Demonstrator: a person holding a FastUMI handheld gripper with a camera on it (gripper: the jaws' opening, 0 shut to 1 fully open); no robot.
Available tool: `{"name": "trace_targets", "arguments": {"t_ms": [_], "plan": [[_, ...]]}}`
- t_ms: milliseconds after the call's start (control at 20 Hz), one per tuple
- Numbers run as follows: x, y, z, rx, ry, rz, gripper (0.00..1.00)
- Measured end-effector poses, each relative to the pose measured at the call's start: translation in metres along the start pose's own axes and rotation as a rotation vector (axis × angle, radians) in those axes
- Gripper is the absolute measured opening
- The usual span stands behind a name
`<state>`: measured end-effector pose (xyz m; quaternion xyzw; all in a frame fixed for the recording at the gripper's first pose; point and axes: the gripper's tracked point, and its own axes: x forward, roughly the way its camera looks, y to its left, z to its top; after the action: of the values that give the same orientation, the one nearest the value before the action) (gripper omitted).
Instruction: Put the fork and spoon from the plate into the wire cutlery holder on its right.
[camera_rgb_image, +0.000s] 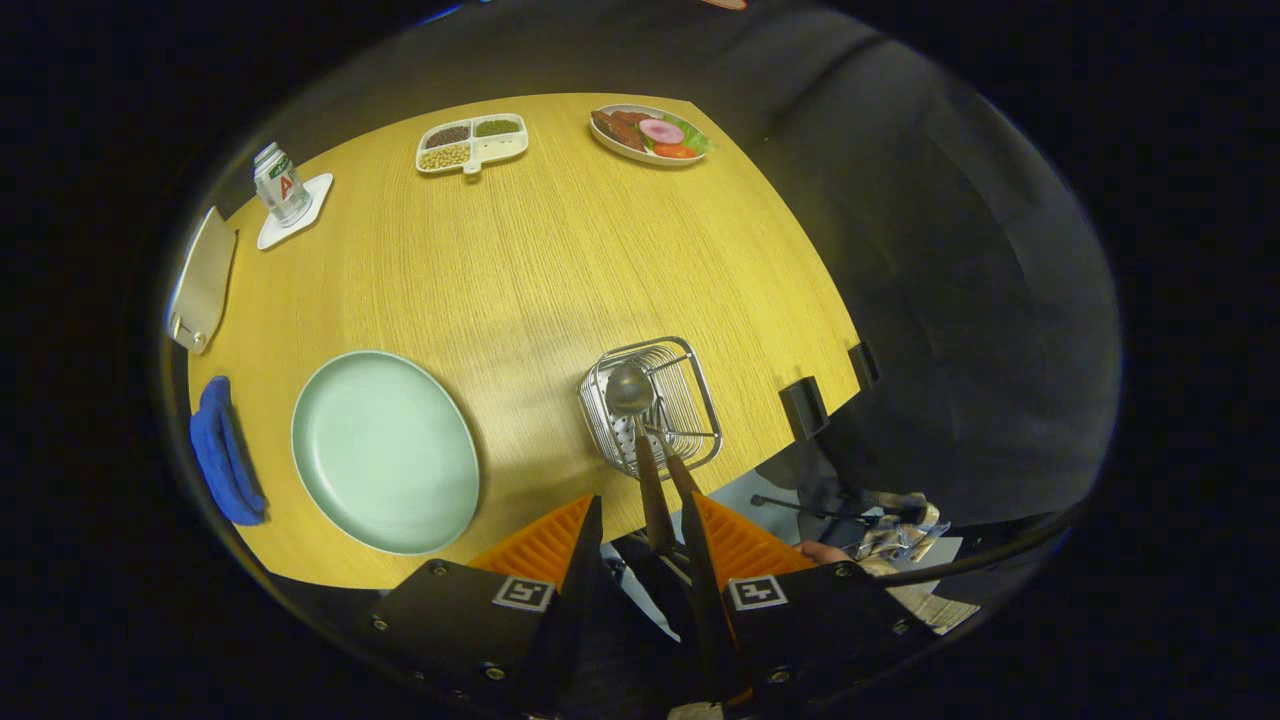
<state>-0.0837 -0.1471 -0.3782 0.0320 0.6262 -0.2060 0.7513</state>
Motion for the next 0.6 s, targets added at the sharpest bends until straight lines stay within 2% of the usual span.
{"name": "trace_targets", "arguments": {"t_ms": [400,600], "plan": [[-0.005,-0.006,0.014,-0.032,-0.064,-0.021,0.49],[-0.010,-0.003,0.023,-0.034,-0.107,0.001,0.49]]}}
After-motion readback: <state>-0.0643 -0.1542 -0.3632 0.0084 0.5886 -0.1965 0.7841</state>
